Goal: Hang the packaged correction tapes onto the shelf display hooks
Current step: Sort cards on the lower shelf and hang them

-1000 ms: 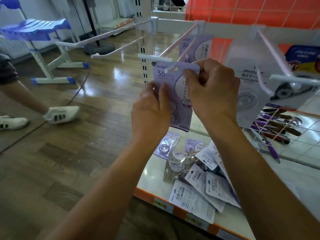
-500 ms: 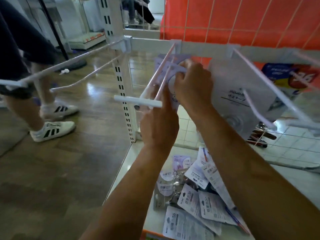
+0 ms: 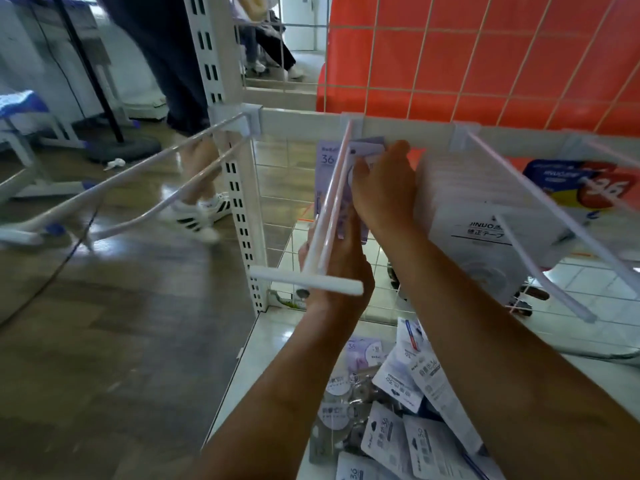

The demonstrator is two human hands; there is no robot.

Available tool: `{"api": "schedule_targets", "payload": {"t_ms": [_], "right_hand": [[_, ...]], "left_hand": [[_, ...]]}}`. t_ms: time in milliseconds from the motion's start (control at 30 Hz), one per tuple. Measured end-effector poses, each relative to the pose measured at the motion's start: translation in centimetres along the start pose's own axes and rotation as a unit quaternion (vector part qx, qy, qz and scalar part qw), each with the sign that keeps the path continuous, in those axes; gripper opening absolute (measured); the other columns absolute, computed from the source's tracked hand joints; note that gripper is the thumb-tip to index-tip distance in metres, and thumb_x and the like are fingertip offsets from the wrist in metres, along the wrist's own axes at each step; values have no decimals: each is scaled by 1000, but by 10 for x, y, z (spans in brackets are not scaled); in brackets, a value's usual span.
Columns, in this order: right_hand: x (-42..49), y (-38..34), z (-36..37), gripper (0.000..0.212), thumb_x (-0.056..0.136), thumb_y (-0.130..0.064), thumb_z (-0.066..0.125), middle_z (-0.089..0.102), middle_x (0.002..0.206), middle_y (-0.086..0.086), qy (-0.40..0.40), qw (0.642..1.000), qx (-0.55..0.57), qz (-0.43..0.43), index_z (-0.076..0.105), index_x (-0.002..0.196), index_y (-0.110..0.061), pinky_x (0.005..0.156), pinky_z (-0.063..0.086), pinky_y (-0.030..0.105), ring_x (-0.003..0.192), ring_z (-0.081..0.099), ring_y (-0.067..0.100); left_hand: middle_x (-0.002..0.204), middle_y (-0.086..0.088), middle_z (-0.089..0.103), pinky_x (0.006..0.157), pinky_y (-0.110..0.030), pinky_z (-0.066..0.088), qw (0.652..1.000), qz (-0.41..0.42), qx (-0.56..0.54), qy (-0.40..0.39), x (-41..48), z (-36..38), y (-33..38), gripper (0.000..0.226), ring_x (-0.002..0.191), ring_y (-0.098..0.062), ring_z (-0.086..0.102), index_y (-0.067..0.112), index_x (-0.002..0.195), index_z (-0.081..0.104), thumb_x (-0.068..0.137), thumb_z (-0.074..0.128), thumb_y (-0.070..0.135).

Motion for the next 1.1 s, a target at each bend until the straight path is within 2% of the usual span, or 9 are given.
{"api": "schedule_targets", "payload": {"t_ms": [100, 167, 233, 300, 433, 633, 800, 967, 1100], "right_hand": [[-19, 14, 13, 45, 97, -31, 50, 53, 128, 14, -28, 999, 11, 14, 39, 130, -3, 84, 40, 26, 117, 53, 30], [-31, 29, 21, 45, 98, -33, 46, 52, 129, 18, -56, 998, -4, 38, 38, 130, -2, 90, 41, 33, 118, 51, 33], [-44, 45, 27, 44, 99, -34, 41, 51, 130, 20, -94, 994, -30, 54, 39, 129, -1, 90, 40, 35, 119, 50, 35], [-58, 57, 33, 43, 101, -33, 38, 52, 130, 21, -131, 988, -58, 55, 38, 131, -2, 92, 39, 35, 120, 50, 36], [-89, 80, 46, 40, 103, -27, 31, 51, 134, 18, -216, 970, -102, 42, 41, 134, -4, 98, 36, 33, 125, 48, 32], [-144, 141, 50, 34, 102, -24, 31, 62, 118, 16, -278, 955, -77, 66, 54, 118, -5, 84, 41, 30, 108, 57, 31], [-206, 227, 43, 28, 97, -23, 45, 60, 123, 12, -349, 926, -127, 75, 55, 121, -12, 90, 42, 31, 113, 55, 28], [-254, 304, 21, 29, 92, -22, 48, 56, 124, 7, -361, 906, -209, 69, 52, 119, -15, 93, 40, 31, 114, 51, 24], [-273, 338, 7, 56, 86, -27, 59, 42, 141, 2, -374, 892, -249, 57, 40, 137, -19, 108, 34, 36, 131, 37, 21]], "left_hand": [[118, -6, 63, 70, -32, 52, 998, 27, 3, 51, -6, -6, 4, 61, 100, -27, 63, 21, 117, 65, 59, 83, 16], [114, -8, 66, 61, -29, 53, 997, 35, 37, 51, -13, -4, 0, 60, 92, -27, 67, 18, 113, 68, 55, 86, 17], [139, -14, 52, 81, -42, 54, 998, 40, 50, 11, -23, 7, -2, 70, 116, -33, 58, 15, 134, 53, 69, 77, 16], [153, -14, 33, 99, -51, 44, 995, 42, 80, -40, -36, 16, -3, 73, 135, -35, 40, 16, 147, 34, 81, 66, 17], [162, -7, -2, 117, -49, 18, 970, 27, 156, -186, -63, 35, -12, 76, 149, -29, 2, 22, 154, -2, 96, 48, 23], [162, -5, -4, 117, -51, 12, 934, 20, 211, -289, -110, 61, -14, 78, 149, -29, -1, 26, 153, 3, 93, 52, 24], [160, -5, 11, 115, -53, 17, 899, 39, 219, -376, -178, 107, -11, 77, 147, -29, 9, 27, 151, 14, 89, 58, 23], [156, -5, 20, 110, -49, 27, 868, 24, 210, -448, -241, 151, -11, 76, 142, -29, 22, 28, 149, 18, 86, 59, 15], [158, -9, 11, 112, -51, 25, 863, 18, 191, -467, -257, 175, -3, 79, 145, -31, 15, 31, 152, 10, 89, 55, 13]]}}
Point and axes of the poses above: each hand's wrist, its own x-axis towards the middle knuckle, its own z-axis out of the palm, y = z × x, the point moved 8 cm from there along x, towards the middle knuckle
